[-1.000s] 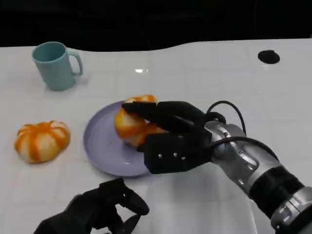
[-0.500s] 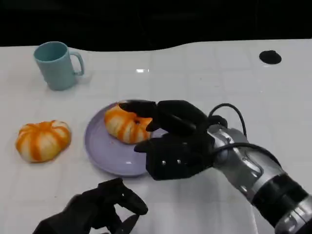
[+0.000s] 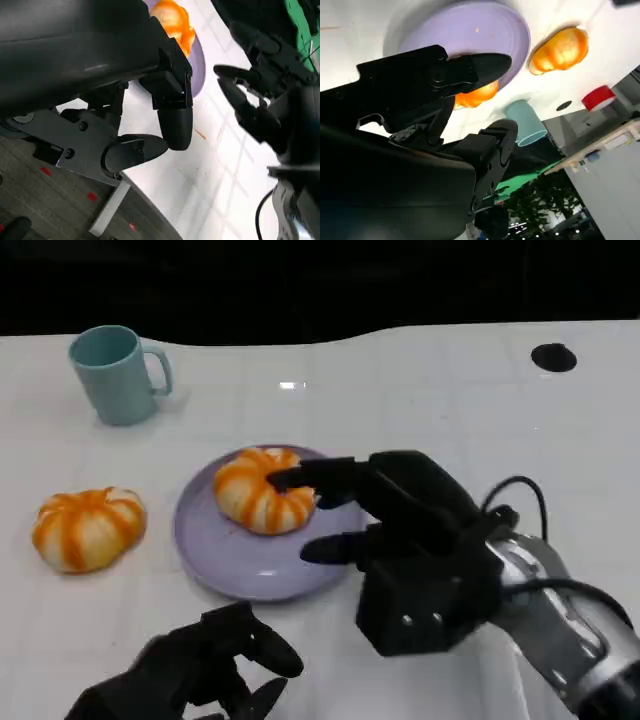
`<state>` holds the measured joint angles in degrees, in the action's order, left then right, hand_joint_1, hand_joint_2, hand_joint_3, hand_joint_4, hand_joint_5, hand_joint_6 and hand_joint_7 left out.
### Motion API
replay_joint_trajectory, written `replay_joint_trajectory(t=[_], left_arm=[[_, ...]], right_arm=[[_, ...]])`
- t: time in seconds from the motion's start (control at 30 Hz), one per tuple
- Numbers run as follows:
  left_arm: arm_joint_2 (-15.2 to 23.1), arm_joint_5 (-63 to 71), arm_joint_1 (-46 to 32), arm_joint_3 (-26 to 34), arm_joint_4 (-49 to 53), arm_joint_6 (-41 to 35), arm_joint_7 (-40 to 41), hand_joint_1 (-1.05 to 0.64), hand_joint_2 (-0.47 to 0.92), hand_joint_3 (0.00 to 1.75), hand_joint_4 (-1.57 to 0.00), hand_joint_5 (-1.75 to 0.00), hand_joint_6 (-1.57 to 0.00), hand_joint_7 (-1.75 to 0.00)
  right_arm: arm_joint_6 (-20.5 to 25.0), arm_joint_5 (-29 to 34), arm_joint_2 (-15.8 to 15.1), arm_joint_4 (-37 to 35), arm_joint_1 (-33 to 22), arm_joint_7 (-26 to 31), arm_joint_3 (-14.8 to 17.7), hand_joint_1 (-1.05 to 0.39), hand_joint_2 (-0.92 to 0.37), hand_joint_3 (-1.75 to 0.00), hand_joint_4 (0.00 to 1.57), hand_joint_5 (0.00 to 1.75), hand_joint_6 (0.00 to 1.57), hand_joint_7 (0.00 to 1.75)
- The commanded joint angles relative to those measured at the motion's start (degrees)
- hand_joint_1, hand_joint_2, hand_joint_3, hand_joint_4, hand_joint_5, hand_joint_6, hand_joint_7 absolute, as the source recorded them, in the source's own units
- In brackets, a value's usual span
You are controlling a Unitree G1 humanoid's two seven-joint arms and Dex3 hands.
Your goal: Grasp the bread from the table and place it into the plate.
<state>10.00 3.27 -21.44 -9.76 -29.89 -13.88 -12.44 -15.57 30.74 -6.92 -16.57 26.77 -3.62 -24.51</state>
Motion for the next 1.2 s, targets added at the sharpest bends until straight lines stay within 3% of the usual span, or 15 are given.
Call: replay_joint_trajectory(t=[0.03,0.2,0.27,0.3,0.43,0.53,0.73,1.2], left_arm=[[0.5,0.2,0.0,0.3,0.6,0.5,0.2,-0.26,0.81,0.64,-0.65,-1.75,-0.63,-1.29],[0.6,0.2,0.1,0.3,0.6,0.4,0.2,-0.25,0.81,0.65,-0.64,-1.75,-0.63,-1.29],[0.5,0.0,0.1,0.3,0.4,0.0,0.2,-0.25,0.81,0.65,-0.63,-1.75,-0.63,-1.29],[0.5,-0.1,0.1,0.3,0.4,-0.2,0.2,-0.24,0.81,0.65,-0.63,-1.75,-0.63,-1.29],[0.5,0.0,0.3,0.2,0.4,-0.2,0.2,-0.25,0.81,0.65,-0.63,-1.75,-0.63,-1.28],[0.5,0.1,0.5,0.1,0.6,-0.1,0.2,-0.25,0.81,0.65,-0.63,-1.75,-0.63,-1.28],[0.6,-0.1,0.8,0.3,0.9,-0.2,0.1,-0.25,0.81,0.65,-0.64,-1.75,-0.63,-1.28],[0.6,-0.8,0.9,0.6,0.3,-1.5,-0.2,-0.25,0.81,0.65,-0.65,-1.75,-0.63,-1.27]], right_arm=[[-4.5,-2.7,-3.0,4.6,-4.4,0.6,2.5,-0.35,-0.92,-0.1,0.54,1.04,0.74,0.33],[-6.7,-4.8,-4.8,9.4,-9.2,-0.1,4.9,-0.28,-0.89,-0.16,0.6,1.14,0.82,0.46],[-7.5,-6.0,-5.7,11.3,-11.4,-0.5,6.0,-0.25,-0.66,-0.58,0.62,1.19,0.81,0.61],[-7.8,-6.6,-6.1,12.1,-12.3,-0.8,6.5,-0.24,-0.6,-0.69,0.64,1.25,0.82,0.66],[-8.6,-9.3,-8.3,15.3,-16.2,-2.3,8.8,-0.18,-0.56,-0.76,0.67,1.39,0.85,0.82],[-10.4,-10.6,-9.4,15.9,-18.2,-2.3,10.3,-0.12,-0.44,-1.01,0.7,1.49,0.86,0.96],[-11.2,-12.3,-11.7,19.6,-24.0,-2.9,13.8,-0.09,-0.3,-1.3,0.7,1.68,0.76,1.29],[-11.8,-15.8,-13.2,25.6,-35.1,-4.2,19.8,-0.03,-0.29,-1.42,0.81,1.75,0.76,1.42]])
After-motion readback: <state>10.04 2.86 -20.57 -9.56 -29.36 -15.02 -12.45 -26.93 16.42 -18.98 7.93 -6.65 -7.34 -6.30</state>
